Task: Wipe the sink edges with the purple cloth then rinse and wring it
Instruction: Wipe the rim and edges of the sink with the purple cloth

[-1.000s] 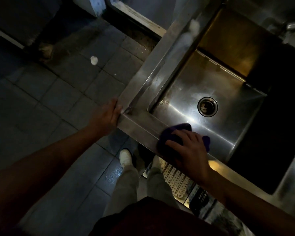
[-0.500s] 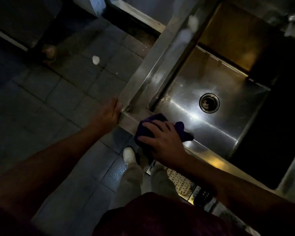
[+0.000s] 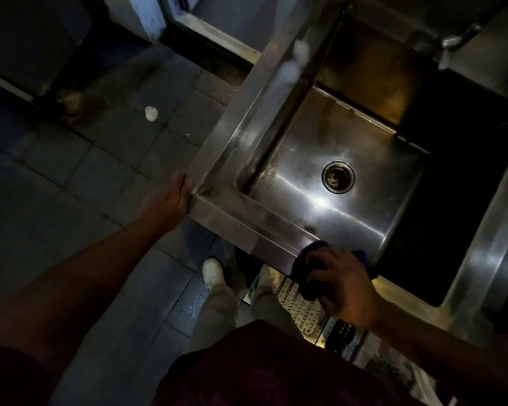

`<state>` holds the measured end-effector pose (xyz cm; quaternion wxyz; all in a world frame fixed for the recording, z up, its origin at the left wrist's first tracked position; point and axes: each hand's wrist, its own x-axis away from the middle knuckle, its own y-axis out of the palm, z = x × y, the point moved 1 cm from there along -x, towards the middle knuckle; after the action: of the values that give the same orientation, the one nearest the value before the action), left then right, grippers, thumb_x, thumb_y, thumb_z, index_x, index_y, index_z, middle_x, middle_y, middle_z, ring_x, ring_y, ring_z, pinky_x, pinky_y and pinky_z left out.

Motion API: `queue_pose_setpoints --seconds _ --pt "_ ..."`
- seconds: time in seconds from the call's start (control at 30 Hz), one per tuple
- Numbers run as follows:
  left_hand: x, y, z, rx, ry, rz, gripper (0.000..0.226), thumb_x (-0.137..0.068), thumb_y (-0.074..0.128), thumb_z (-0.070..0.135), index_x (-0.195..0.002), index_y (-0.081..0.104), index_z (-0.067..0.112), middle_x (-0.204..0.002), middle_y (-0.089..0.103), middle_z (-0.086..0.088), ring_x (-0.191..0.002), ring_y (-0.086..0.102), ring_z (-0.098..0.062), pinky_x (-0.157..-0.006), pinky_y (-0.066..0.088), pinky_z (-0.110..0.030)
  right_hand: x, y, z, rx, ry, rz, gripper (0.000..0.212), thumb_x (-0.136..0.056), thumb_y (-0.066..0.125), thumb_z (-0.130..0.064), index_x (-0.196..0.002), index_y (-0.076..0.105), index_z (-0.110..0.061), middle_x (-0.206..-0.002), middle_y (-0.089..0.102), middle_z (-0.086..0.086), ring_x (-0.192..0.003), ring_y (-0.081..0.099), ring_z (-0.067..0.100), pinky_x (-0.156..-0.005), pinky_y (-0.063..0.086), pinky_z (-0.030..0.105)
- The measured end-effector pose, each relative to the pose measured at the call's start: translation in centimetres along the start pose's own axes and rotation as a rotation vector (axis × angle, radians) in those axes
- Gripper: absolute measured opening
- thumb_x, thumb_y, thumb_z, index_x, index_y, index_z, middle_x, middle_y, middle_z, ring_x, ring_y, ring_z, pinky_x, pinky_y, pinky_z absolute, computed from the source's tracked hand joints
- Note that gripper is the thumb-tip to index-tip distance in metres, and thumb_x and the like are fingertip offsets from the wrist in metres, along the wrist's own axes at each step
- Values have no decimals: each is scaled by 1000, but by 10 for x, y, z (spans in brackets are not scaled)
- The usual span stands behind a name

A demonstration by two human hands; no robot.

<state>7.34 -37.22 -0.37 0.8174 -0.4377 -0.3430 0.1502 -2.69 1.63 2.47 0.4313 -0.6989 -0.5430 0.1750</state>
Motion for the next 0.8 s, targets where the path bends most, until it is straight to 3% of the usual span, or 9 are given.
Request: queue_pose_setpoints --seconds 0.07,0.17,0.3,0.53,0.63,0.7,0.8 --pt "4 -5 5 -109 19 -44 68 -102 20 57 -144 38 7 -137 52 -27 -105 60 -46 -91 48 -55 -4 -19 14 -54 60 17 24 -59 74 -32 -83 72 -32 -111 67 -9 -103 62 19 -83 48 44" --pt "8 -14 12 -211 29 -151 43 -104 44 22 -140 42 -1 -142 42 -34 -100 60 -50 -85 50 -60 -23 -48 24 30 118 127 18 -69 63 -37 -81 75 -31 -100 70 -9 -94 60 13 -80 48 33" --pt "-1 -35 20 -269 120 -105 51 -103 32 51 -135 45 12 -125 58 -21 -107 59 -40 -92 50 -50 -69 -69 24 -24 231 342 35 -72 48 -35 -89 77 -27 -107 69 -5 -101 59 17 -81 41 29" --pt "-71 -43 76 -206 330 -34 68 -88 45 58 -139 39 13 -130 55 -14 -113 59 -32 -94 50 -41 -198 -105 39 -200 247 549 34 -79 51 -31 -107 72 -29 -121 64 0 -112 56 23 -93 47 39" --pt "-105 -38 101 -224 346 -58 79 -94 46 56 -154 20 12 -152 39 -16 -126 53 -35 -103 46 -45 -254 -137 58 -188 247 629 36 -83 57 -25 -116 69 -21 -125 61 5 -115 53 24 -97 46 43" --pt "-114 -25 103 -194 314 -80 84 -98 44 55 -158 1 17 -163 20 -14 -134 47 -37 -107 43 -47 -285 -161 74 -135 288 677 39 -87 57 -25 -124 64 -18 -130 57 6 -120 49 23 -101 41 36" --pt "-120 -7 88 -66 314 13 83 -94 32 67 -158 1 24 -163 21 -13 -143 35 -35 -113 38 -46 -325 -194 94 -66 358 703 42 -91 58 -20 -133 57 -17 -140 51 7 -129 44 24 -108 36 34"
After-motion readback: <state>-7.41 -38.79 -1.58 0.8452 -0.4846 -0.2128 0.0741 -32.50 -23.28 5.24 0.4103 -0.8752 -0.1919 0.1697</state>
